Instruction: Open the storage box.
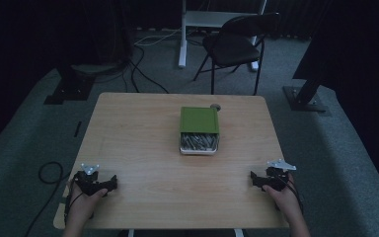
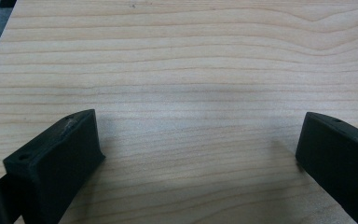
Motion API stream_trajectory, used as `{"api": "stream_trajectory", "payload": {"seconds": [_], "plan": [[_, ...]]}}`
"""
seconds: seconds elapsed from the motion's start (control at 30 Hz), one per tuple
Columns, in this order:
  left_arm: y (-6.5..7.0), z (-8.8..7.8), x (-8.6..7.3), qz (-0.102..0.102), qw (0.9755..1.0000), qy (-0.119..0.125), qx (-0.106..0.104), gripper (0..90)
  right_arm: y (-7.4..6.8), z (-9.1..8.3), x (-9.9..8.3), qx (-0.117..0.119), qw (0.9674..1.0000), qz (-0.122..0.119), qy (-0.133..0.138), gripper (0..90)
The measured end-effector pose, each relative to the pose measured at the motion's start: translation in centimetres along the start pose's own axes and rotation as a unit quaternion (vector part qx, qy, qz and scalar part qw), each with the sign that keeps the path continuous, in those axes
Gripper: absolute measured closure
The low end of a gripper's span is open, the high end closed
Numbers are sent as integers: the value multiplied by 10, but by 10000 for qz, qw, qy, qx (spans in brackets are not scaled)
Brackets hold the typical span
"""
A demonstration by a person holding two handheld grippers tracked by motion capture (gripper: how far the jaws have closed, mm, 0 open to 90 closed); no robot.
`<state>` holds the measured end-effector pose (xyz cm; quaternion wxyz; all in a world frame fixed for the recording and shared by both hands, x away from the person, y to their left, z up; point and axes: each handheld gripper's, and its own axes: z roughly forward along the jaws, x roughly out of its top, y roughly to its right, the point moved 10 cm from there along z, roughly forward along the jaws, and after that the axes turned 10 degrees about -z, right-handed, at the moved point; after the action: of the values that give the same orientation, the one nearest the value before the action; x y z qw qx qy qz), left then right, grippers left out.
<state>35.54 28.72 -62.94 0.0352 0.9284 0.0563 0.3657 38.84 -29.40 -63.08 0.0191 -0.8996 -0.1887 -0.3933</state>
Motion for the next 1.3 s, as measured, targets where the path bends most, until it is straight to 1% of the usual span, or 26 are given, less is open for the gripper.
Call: {"api": "stream_trajectory", "payload": {"seconds": [0.1, 0.2, 0.23, 0.27, 0.33, 0.37, 0.4, 0.5, 0.53, 0.57, 0.63, 0.67, 0.73, 0.77, 0.8, 0.83, 0.87, 0.93, 1.07, 1.1, 1.13, 1.17, 1.2, 1.23, 1.27, 1.3], "plan": [[2, 0, 0, 83, 9999, -6, -81, 5, 0, 0, 0, 0, 10000, 0, 0, 113], [7, -1, -1, 244, 9995, -30, -222, 6, 0, 0, 0, 0, 10000, 1, -1, 113], [7, -1, -1, 244, 9995, -30, -222, 6, 0, 0, 0, 0, 10000, 2, -1, 113], [10, -1, -2, 366, 9988, -38, -336, 6, 0, 0, 0, 0, 10000, -1, -1, 113], [14, -1, -3, 476, 9979, -53, -435, 6, 0, 0, 0, 0, 10000, -2, 1, 113], [16, -1, -3, 530, 9975, -58, -458, 6, 0, 0, 0, 0, 10000, 0, -1, 113], [16, -1, -3, 530, 9975, -58, -458, 6, 0, 0, 0, 0, 10000, 0, 0, 113], [23, -3, -1, 726, 9962, 53, -483, 6, 0, 0, 0, 0, 10000, 1, 0, 113], [23, -3, -1, 726, 9962, 53, -483, 6, 0, 0, 0, 0, 10000, 0, 1, 113], [27, -4, 0, 853, 9951, 110, -489, 6, 0, 0, 0, 0, 10000, 2, 0, 113], [32, -5, 2, 906, 9943, 136, -546, 6, 0, 0, 0, 0, 10000, 1, 0, 113], [32, -5, 2, 906, 9943, 136, -546, 6, 0, 0, 0, 0, 10000, 1, 0, 113], [36, -6, 2, 996, 9934, 126, -555, 6, 0, 0, 0, -1, 10000, 2, 0, 113], [42, -5, 2, 1031, 9928, 144, -588, 6, 0, 0, 0, 0, 10000, 2, 0, 113], [42, -5, 2, 1031, 9928, 144, -588, 6, 0, 0, 0, 0, 10000, -1, -1, 113], [46, -5, 2, 1137, 9917, 150, -584, 6, 0, 0, 0, 1, 10000, 0, -1, 113], [46, -5, 2, 1137, 9917, 150, -584, 6, 0, 0, 0, 1, 10000, 0, -1, 113], [51, -4, 2, 1255, 9903, 158, -578, 6, 0, 0, 0, 0, 10000, 1, -1, 113], [61, -3, 1, 1484, 9863, 80, -715, 6, 0, 0, 0, 1, 10000, 1, 0, 113], [66, -3, 2, 1505, 9854, 82, -792, 6, 0, 0, 0, 0, 10000, -1, -1, 113], [66, -3, 2, 1505, 9854, 82, -792, 6, 0, 0, 0, 0, 10000, -1, -1, 113], [71, -3, 2, 1565, 9840, 93, -851, 6, 0, 0, 0, 0, 10000, 2, 0, 113], [73, -3, 3, 1607, 9832, 104, -858, 7, 0, 0, 0, -1, 10000, 0, -1, 113], [73, -3, 3, 1607, 9832, 104, -858, 7, 0, 0, 0, 0, 10000, 2, -1, 113], [78, -3, 4, 1695, 9815, 132, -875, 6, 0, 0, 0, 0, 10000, 2, 0, 113], [78, -3, 4, 1695, 9815, 132, -875, 6, 0, 0, 0, 0, 10000, 1, 0, 113]]}}
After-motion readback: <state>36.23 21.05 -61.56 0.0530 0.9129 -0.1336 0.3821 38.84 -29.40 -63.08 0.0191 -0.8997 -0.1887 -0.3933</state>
